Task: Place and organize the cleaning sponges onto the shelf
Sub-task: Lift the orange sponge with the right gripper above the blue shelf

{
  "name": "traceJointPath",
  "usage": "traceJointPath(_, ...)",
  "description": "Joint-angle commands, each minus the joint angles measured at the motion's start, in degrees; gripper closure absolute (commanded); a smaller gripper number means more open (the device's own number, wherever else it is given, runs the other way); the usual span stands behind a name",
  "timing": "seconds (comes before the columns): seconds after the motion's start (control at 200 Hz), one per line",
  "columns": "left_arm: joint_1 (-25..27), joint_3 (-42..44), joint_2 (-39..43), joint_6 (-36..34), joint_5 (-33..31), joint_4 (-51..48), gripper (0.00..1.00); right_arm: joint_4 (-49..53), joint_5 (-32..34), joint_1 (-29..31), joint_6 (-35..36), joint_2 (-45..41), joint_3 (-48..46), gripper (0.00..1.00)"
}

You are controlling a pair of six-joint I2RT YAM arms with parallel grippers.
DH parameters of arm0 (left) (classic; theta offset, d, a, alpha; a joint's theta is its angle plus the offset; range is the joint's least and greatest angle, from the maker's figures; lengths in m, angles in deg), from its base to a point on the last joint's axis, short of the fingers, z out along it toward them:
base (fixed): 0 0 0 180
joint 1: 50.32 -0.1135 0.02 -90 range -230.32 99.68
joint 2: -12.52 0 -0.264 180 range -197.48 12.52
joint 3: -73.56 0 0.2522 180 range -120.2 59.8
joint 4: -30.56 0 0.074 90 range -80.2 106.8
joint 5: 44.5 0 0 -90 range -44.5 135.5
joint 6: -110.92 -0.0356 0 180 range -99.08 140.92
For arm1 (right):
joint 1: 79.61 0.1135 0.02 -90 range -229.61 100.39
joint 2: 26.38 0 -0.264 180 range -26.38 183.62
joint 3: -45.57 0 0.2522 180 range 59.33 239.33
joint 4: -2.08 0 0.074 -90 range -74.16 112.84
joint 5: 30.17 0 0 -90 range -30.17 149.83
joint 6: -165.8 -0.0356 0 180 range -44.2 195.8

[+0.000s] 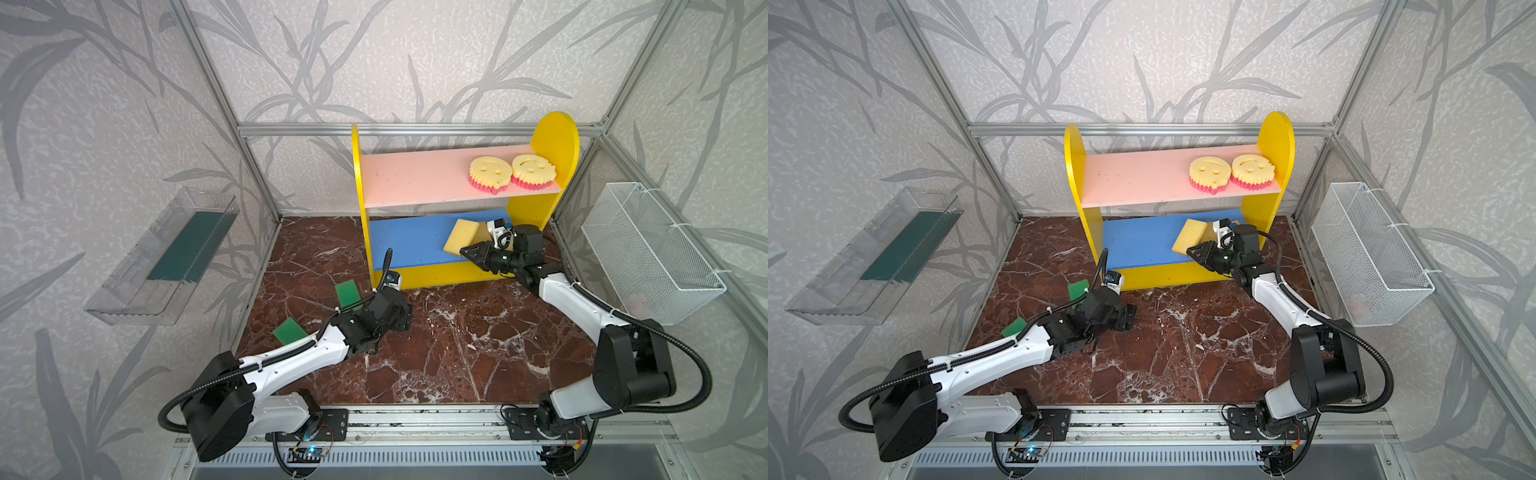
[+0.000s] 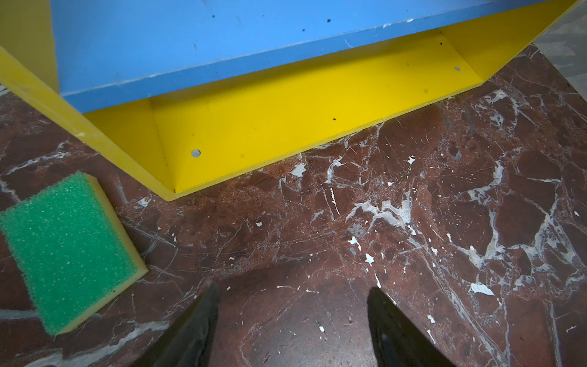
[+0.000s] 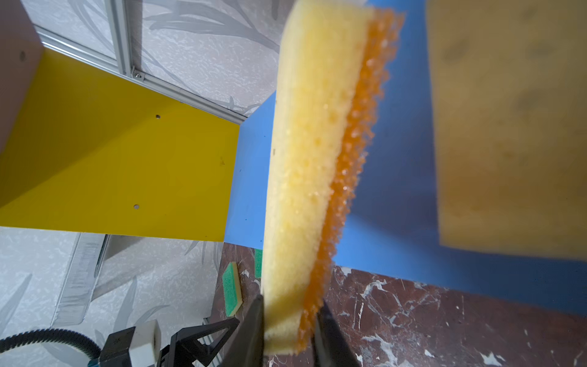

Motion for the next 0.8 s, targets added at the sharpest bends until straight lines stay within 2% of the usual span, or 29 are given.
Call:
traceJointPath(0.0, -0.26, 0.83, 1.28, 1.19, -0.53, -0.26, 0.25, 7.29, -2.46, 0.38, 5.5, 1.23, 3.43, 0.73)
traceJointPath(0.305, -0.31, 0.83, 1.25, 1.23, -0.66, -0.43, 0.25, 12.34, -4.68, 0.46, 8.14, 6.72, 8.93, 0.68)
traceJointPath(0.515, -0.39, 0.58, 0.79, 1.17, -0.64, -0.54, 0.25, 13.66, -0.99, 0.47, 9.19, 5.66, 9.27, 0.64)
traceJointPath(0.575, -0.39, 0.48, 0.54, 1.07, -0.62, -0.43, 0.25, 14.16, -0.01, 0.46, 9.8, 5.44, 9.32, 0.6)
traceJointPath(0.685, -0.48, 0.1, 0.06, 1.04, -0.42, -0.43, 0.25, 14.77, 1.26, 0.46, 10.77, 4.83, 9.17, 0.46)
traceJointPath(0.795, -0.5, -0.3, -0.58, 1.12, -0.14, -0.18, 0.25, 14.7, 2.59, 0.46, 11.24, 3.88, 8.88, 0.37)
